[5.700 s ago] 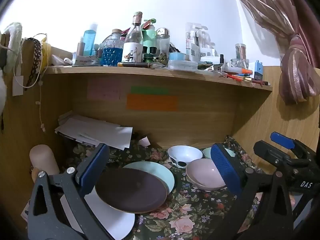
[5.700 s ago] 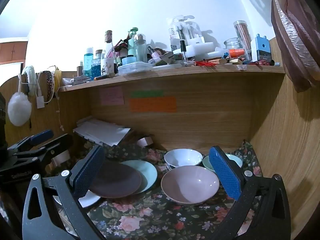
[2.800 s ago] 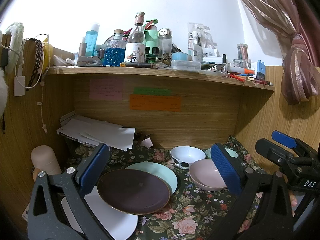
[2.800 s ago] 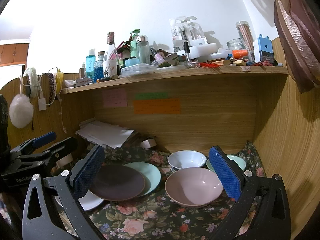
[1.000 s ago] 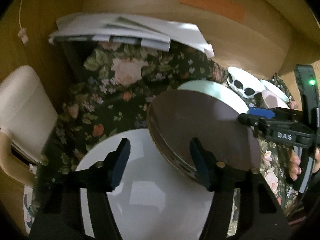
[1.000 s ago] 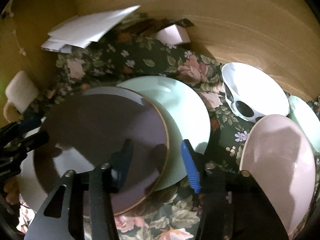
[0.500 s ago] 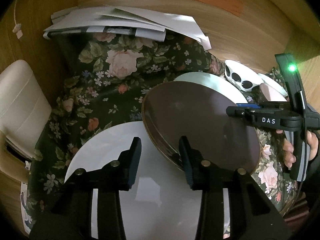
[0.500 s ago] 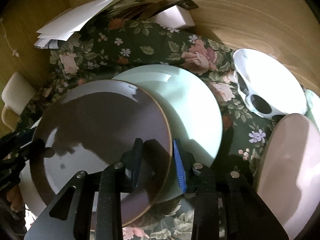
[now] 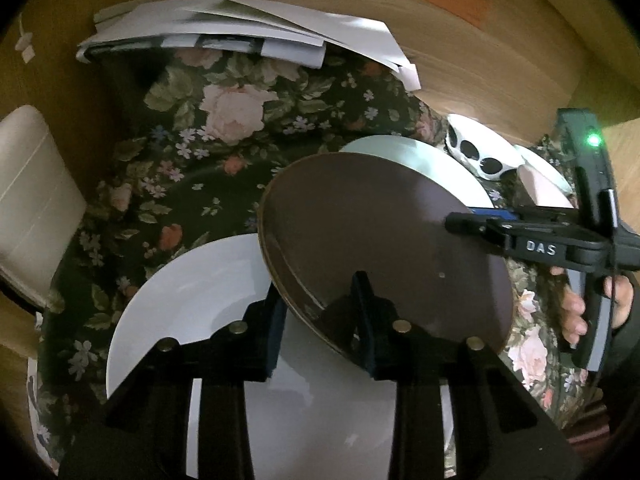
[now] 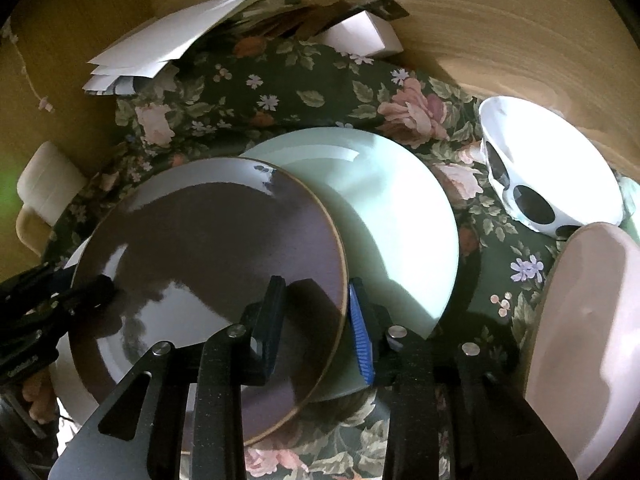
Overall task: Organize plates and bowls
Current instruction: 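Lift the dark brown plate off the stack with both tools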
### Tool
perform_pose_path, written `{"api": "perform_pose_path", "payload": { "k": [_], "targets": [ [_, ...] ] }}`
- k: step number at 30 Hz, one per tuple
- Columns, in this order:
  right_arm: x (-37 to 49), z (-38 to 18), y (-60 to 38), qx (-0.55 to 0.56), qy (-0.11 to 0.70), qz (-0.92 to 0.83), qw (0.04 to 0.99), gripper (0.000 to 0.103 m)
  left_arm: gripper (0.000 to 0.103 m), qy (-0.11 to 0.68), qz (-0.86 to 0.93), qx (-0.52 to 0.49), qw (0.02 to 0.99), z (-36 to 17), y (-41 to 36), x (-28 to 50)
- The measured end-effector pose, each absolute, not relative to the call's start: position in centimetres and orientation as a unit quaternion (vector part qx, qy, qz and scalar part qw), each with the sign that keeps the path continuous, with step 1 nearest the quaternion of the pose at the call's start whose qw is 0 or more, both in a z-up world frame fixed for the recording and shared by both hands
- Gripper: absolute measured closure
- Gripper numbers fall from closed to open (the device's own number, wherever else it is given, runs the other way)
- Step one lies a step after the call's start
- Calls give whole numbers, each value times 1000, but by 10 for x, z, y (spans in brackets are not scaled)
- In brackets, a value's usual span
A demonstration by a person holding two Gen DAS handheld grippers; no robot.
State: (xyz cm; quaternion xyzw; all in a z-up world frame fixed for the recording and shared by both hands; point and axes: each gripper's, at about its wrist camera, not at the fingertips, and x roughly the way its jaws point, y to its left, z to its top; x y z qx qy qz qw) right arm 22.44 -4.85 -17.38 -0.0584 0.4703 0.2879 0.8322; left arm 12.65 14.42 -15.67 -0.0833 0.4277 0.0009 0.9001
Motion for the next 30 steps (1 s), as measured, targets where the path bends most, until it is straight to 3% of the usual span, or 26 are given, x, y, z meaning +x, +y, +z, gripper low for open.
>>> {"api": "perform_pose_path", "payload": {
  "k": [30],
  "targets": [
    [158, -142, -96, -14, 411, 289, 864, 77, 70, 403, 7, -107, 909, -128, 120, 88]
  ]
}}
